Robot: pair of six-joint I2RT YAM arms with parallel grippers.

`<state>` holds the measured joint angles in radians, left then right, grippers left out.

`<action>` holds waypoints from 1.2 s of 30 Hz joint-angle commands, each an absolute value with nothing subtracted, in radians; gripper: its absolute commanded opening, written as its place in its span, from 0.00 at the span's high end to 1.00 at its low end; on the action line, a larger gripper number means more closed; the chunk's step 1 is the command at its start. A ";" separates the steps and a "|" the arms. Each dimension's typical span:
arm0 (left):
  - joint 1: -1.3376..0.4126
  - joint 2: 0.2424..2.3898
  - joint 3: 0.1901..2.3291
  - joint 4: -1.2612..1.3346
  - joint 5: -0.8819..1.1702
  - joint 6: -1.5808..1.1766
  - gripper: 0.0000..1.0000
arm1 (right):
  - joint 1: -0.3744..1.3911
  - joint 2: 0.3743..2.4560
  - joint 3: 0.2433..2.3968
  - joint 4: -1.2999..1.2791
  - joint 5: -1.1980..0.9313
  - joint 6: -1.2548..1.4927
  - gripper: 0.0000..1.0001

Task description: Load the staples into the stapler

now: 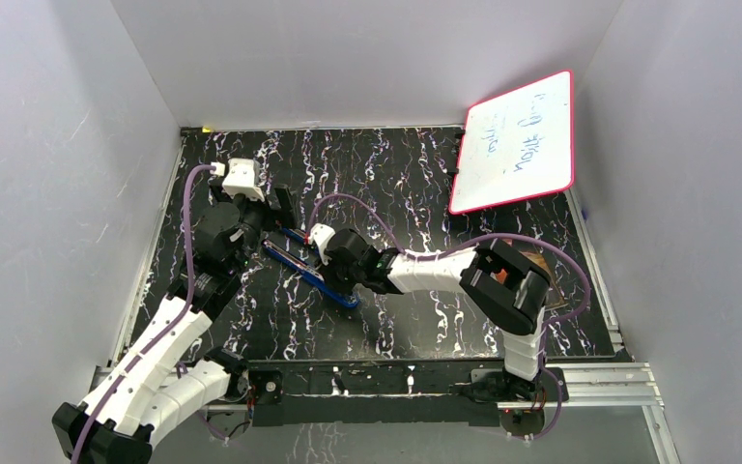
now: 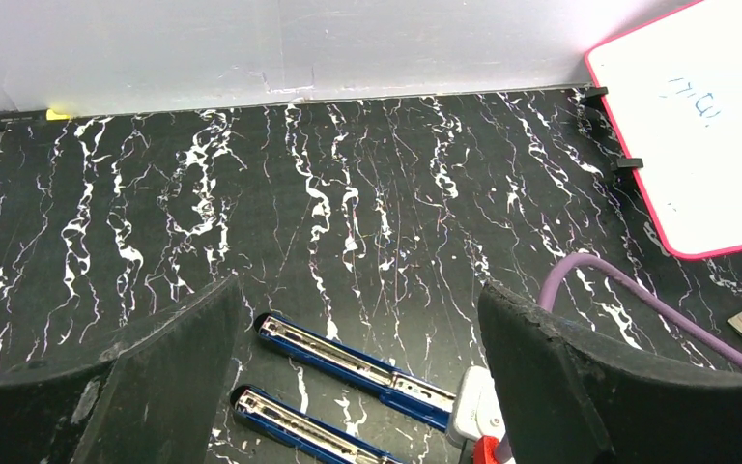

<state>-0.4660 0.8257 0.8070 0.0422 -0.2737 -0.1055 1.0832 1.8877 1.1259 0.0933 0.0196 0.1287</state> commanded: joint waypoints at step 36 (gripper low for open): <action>-0.460 0.851 0.812 0.078 -0.250 -0.139 0.08 | 1.038 1.408 0.905 0.104 0.294 0.179 0.42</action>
